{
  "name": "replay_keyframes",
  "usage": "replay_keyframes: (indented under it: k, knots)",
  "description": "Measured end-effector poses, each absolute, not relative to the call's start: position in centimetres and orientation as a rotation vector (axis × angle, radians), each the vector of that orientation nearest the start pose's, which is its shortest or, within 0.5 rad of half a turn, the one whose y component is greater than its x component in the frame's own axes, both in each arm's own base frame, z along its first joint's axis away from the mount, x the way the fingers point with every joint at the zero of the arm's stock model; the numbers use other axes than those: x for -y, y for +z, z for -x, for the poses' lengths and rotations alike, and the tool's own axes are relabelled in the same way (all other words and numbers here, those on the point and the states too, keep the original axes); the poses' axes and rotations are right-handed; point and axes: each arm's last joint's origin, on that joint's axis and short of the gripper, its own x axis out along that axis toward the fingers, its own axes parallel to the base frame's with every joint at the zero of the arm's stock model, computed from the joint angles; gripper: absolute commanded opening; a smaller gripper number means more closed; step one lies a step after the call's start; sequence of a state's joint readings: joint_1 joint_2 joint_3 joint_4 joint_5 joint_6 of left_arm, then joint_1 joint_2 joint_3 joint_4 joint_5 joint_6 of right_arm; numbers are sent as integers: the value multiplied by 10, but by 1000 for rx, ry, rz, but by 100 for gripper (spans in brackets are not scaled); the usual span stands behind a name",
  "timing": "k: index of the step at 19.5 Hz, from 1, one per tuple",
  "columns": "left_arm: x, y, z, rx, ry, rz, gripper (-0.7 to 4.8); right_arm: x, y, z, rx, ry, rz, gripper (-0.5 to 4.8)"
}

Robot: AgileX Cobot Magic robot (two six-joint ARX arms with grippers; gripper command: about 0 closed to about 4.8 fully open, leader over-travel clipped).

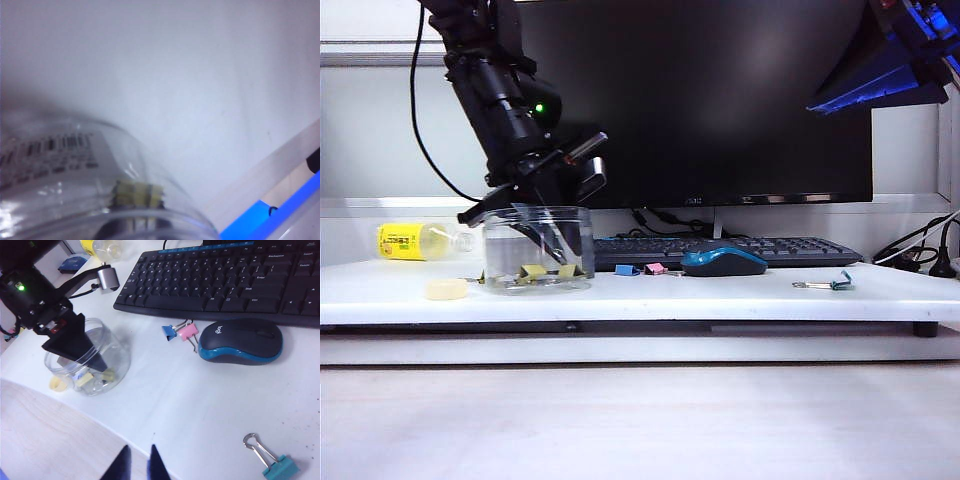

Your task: Take the clips out of the round transparent plastic box and place them on the table.

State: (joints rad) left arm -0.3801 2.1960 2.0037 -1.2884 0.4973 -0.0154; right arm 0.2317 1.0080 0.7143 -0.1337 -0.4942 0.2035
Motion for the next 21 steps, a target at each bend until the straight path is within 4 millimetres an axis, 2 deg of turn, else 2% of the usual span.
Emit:
replay_keyframes:
  k: [9,14,17,21]
  knots:
    - [169,240,-400,-1541,-672,86,91,-63,275,-207,-504,669,-249,53]
    - [170,268,-404,-1458,-675,66,91,-63,275,-207,-504,669,-249,53]
    - [166,266,-399,-1525,-612,18,91,-63,275,-207,-505,668,-249,53]
    - [166,265,-399,-1530,-603,13,91,-63,275,-207,-505,668,-249,53]
